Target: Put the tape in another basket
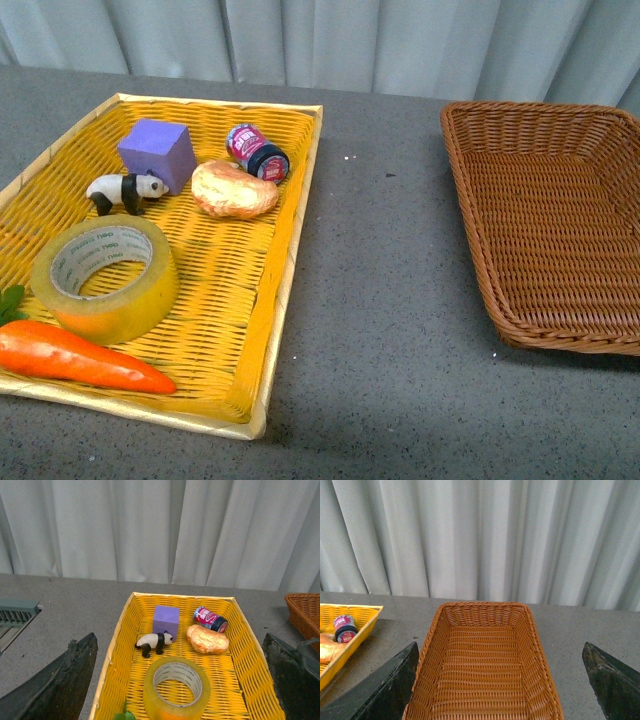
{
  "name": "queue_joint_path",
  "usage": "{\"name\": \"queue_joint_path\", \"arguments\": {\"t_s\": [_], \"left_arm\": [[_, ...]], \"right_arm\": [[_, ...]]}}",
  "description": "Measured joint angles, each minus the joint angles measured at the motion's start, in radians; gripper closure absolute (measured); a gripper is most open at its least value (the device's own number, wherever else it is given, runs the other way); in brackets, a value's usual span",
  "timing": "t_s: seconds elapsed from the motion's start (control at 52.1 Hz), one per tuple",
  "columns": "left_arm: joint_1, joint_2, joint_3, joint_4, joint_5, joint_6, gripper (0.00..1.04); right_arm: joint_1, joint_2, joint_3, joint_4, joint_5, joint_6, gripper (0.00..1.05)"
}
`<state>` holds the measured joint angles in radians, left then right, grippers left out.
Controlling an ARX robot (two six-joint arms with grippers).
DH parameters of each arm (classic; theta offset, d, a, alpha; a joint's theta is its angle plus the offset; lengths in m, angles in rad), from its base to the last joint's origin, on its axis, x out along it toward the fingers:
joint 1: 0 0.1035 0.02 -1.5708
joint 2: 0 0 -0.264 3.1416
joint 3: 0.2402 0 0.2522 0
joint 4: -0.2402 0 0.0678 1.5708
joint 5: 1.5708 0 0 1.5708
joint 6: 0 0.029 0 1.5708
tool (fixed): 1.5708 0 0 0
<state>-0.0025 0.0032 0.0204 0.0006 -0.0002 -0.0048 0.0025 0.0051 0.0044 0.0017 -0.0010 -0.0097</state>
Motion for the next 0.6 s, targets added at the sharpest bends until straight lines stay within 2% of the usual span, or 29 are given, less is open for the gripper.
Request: {"name": "queue_joint_path", "arguments": {"t_s": [0.595], "left_arm": [[0.0,0.0,0.0,0.0,0.0,0.0,0.07]], "right_arm": [[0.0,0.0,0.0,0.0,0.0,0.0,0.09]]}}
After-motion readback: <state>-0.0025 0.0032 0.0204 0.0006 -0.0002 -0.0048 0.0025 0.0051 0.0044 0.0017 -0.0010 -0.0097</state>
